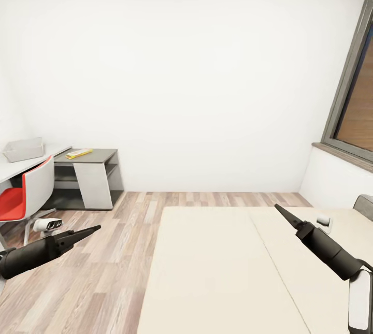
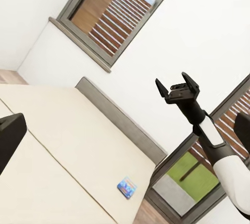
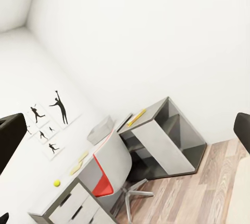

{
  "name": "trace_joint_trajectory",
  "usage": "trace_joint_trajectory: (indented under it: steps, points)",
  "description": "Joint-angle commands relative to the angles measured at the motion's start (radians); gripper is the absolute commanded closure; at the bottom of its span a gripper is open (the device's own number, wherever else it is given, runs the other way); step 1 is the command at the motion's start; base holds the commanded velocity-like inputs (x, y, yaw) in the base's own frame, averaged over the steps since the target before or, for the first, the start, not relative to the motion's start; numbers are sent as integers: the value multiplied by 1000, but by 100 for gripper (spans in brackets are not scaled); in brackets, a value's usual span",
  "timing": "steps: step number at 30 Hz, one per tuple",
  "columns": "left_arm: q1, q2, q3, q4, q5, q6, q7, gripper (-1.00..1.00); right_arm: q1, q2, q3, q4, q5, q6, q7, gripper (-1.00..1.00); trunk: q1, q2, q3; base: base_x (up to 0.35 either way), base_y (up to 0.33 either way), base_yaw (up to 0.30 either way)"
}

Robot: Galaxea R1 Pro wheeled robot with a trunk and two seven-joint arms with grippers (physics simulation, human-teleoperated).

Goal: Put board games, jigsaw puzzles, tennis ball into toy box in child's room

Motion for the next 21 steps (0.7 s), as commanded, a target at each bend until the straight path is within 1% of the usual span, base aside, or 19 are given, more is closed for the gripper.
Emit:
trace_joint_trajectory:
  steps: [1,21]
  points:
    - [-1,0,0,0,0,11,-4,-100,-1,1,-2,0,-2,6,2,-100,0,-1,-2,0,-15,0]
    - [-1,0,-1,0,0,10,-3,-100,-1,1,-2,0,-2,6,2,-100,0,-1,-2,-5,-3,0]
